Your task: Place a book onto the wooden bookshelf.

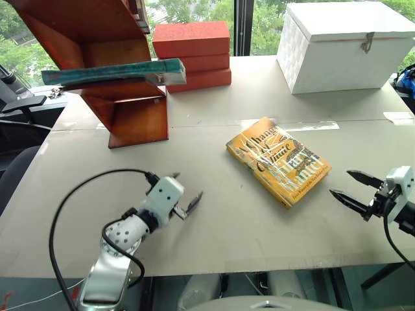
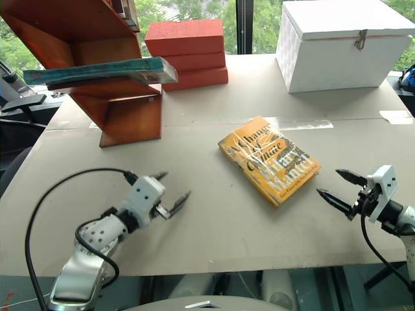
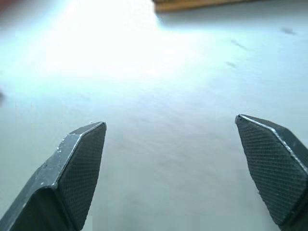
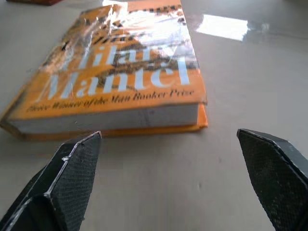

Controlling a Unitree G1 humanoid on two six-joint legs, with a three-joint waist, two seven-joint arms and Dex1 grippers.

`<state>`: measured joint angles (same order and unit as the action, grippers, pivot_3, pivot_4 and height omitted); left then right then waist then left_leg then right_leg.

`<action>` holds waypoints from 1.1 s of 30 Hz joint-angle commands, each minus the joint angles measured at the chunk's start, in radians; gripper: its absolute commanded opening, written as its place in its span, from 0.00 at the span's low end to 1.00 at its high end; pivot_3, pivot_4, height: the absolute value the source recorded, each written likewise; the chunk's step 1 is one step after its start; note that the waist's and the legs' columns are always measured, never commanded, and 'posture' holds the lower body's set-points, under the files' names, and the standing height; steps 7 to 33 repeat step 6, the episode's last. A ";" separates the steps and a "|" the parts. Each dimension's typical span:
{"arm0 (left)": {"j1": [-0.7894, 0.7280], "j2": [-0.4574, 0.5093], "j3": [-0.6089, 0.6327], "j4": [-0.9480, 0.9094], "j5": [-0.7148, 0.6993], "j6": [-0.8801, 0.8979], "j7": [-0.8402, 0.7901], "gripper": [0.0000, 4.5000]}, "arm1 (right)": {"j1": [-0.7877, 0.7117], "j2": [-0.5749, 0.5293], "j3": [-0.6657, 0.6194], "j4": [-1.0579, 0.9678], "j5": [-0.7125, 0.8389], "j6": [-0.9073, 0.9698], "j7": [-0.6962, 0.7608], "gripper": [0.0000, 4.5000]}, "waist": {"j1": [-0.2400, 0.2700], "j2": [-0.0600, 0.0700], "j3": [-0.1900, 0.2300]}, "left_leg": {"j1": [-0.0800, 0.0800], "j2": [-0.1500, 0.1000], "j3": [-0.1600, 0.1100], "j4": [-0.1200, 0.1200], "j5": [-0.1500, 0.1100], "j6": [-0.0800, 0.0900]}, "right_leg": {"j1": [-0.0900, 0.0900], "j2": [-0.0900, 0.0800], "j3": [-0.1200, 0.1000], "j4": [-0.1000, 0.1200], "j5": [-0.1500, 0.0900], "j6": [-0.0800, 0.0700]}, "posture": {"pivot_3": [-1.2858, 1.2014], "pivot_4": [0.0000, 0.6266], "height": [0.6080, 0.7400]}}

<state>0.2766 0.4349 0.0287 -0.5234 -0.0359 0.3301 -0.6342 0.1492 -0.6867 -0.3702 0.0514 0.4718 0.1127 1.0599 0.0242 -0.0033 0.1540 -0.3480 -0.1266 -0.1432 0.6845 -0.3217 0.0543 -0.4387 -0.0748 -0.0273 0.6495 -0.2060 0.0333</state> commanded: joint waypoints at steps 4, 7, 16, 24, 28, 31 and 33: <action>-0.022 0.009 0.008 0.036 -0.063 -0.007 -0.005 0.98 | 0.028 0.027 0.004 0.035 -0.050 -0.123 -0.009 1.00 | 0.000 0.002 -0.001 | 0.008 0.003 0.001 -0.001 0.000 0.000 | 0.010 0.003 0.000 -0.006 0.001 0.000 | 0.52 0.24 1.00; -0.034 0.025 -0.001 0.044 -0.054 -0.020 -0.007 0.98 | 0.022 0.033 0.008 0.041 -0.054 -0.133 -0.015 1.00 | 0.000 0.002 -0.001 | 0.009 0.003 0.001 -0.001 0.000 0.000 | 0.011 0.003 0.001 -0.006 0.001 0.001 | 0.52 0.24 1.00; -0.034 0.025 -0.001 0.044 -0.054 -0.020 -0.007 0.98 | 0.022 0.033 0.008 0.041 -0.054 -0.133 -0.015 1.00 | 0.000 0.002 -0.001 | 0.009 0.003 0.001 -0.001 0.000 0.000 | 0.011 0.003 0.001 -0.006 0.001 0.001 | 0.52 0.24 1.00; -0.034 0.025 -0.001 0.044 -0.054 -0.020 -0.007 0.98 | 0.022 0.033 0.008 0.041 -0.054 -0.133 -0.015 1.00 | 0.000 0.002 -0.001 | 0.009 0.003 0.001 -0.001 0.000 0.000 | 0.011 0.003 0.001 -0.006 0.001 0.001 | 0.52 0.24 1.00; -0.034 0.025 -0.001 0.044 -0.054 -0.020 -0.007 0.98 | 0.022 0.033 0.008 0.041 -0.054 -0.133 -0.015 1.00 | 0.000 0.002 -0.001 | 0.009 0.003 0.001 -0.001 0.000 0.000 | 0.011 0.003 0.001 -0.006 0.001 0.001 | 0.52 0.24 1.00; -0.034 0.025 -0.001 0.044 -0.054 -0.020 -0.007 0.98 | 0.022 0.033 0.008 0.041 -0.054 -0.133 -0.015 1.00 | 0.000 0.002 -0.001 | 0.009 0.003 0.001 -0.001 0.000 0.000 | 0.011 0.003 0.001 -0.006 0.001 0.001 | 0.52 0.24 1.00; -0.034 0.025 -0.001 0.044 -0.054 -0.020 -0.007 0.98 | 0.022 0.033 0.008 0.041 -0.054 -0.133 -0.015 1.00 | 0.000 0.002 -0.001 | 0.009 0.003 0.001 -0.001 0.000 0.000 | 0.011 0.003 0.001 -0.006 0.001 0.001 | 0.52 0.24 1.00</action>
